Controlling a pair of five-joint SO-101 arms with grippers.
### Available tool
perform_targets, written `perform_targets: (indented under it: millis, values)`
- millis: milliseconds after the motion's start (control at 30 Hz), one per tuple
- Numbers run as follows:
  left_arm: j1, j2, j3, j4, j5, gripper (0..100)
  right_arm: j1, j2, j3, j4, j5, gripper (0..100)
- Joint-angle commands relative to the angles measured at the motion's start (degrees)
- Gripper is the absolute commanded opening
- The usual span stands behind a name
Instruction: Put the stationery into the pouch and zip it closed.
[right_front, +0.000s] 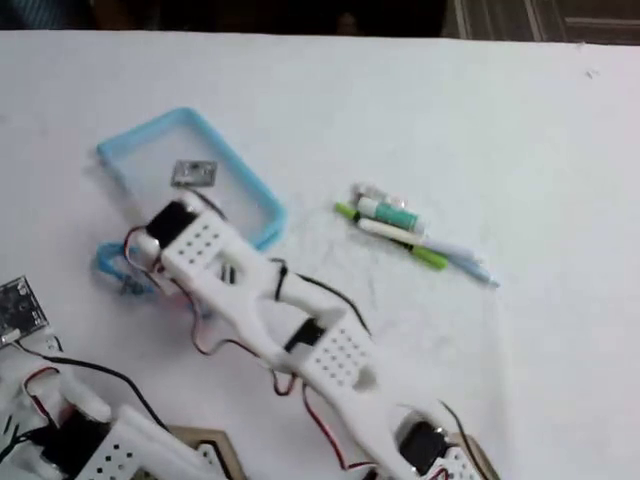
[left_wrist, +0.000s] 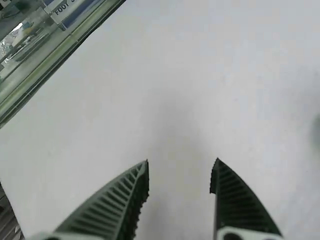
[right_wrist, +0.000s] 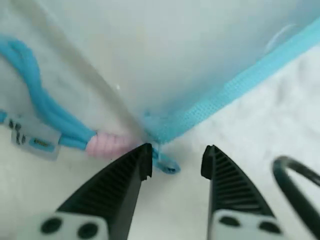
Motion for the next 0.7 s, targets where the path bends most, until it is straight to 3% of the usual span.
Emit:
perform_targets:
  millis: [0, 167, 333, 667]
  values:
    - [-0.2, -0.3, -2.7, 0.2, 0.4, 22, -0.4, 5.8, -11.6, 2.7, -1.8, 17.5]
    - [-0.2, -0.3, -2.7, 0.2, 0.4, 22, -2.0, 11.6, -17.4, 4.8, -0.3, 17.1]
    - [-0.2, -0.3, -2.7, 0.0, 0.4, 22, -3.6, 11.8, -16.8, 5.1, 16.1, 0.8]
    - [-0.2, -0.3, -2.7, -0.4, 0.4, 22, 0.0, 0.7, 7.2, 5.1, 37.8, 1.6]
